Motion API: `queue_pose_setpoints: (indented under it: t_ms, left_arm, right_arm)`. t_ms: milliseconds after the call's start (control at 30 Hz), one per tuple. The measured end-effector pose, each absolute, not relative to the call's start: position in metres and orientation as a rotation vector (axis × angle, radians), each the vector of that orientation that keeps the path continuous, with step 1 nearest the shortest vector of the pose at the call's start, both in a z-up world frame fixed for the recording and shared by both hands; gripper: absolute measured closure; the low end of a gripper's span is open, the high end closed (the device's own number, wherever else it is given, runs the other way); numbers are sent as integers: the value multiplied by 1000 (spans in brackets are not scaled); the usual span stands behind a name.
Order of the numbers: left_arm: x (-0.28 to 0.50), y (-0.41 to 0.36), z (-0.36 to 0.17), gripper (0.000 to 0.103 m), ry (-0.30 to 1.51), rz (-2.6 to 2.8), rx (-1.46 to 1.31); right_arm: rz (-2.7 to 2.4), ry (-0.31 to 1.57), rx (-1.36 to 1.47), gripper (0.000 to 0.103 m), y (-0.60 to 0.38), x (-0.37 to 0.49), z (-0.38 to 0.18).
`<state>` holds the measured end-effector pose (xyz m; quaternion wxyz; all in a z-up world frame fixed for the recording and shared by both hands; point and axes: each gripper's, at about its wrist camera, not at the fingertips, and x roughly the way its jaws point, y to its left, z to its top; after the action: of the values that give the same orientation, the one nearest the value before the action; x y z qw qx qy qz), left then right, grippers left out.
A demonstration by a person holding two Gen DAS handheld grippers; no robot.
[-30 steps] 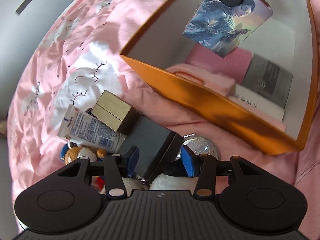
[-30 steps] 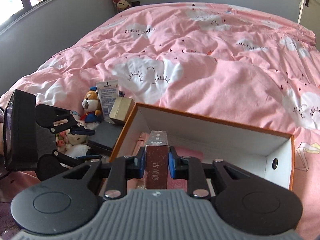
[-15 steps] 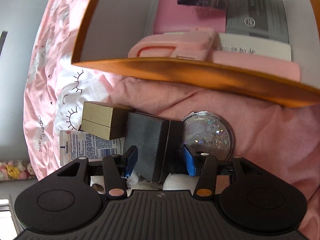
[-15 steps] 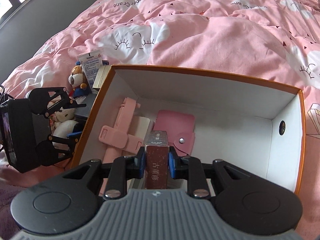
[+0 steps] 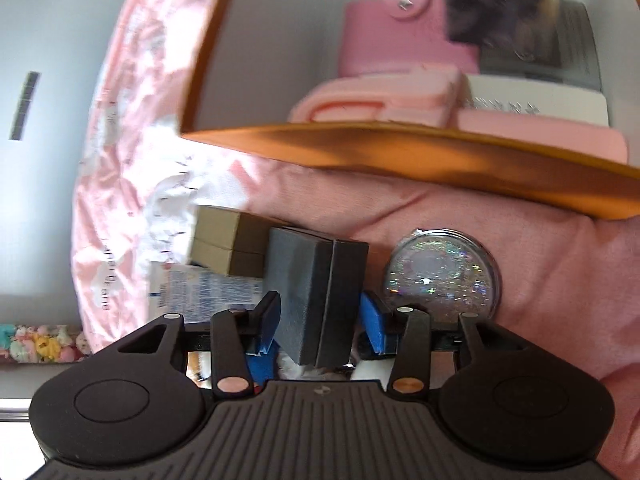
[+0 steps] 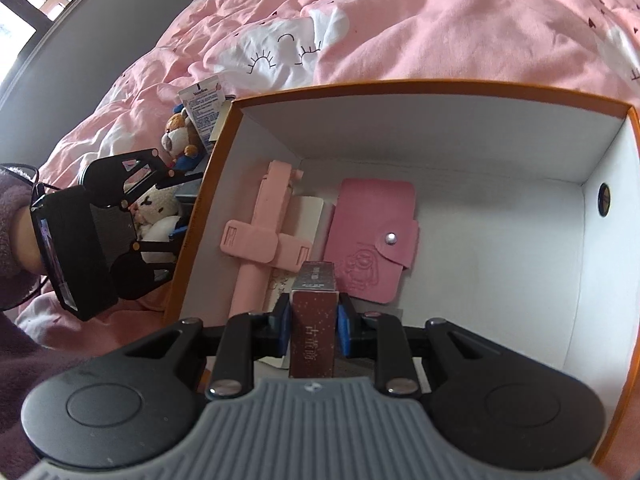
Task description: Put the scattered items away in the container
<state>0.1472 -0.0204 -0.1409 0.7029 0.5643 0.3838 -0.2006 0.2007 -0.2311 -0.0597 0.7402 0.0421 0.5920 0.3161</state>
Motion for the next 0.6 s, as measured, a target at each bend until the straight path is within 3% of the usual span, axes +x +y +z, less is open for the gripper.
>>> queue_pose_setpoints:
  t_ms: [500,600]
  left_arm:
    - [131,-16,-153,49,679,-440,1412]
    - [137,-17,-154,50,673,-452,1423]
  right_arm:
    - [736,1569,303,77,-252,233,-107]
    - [724,1581,276,73,-253,236,-112]
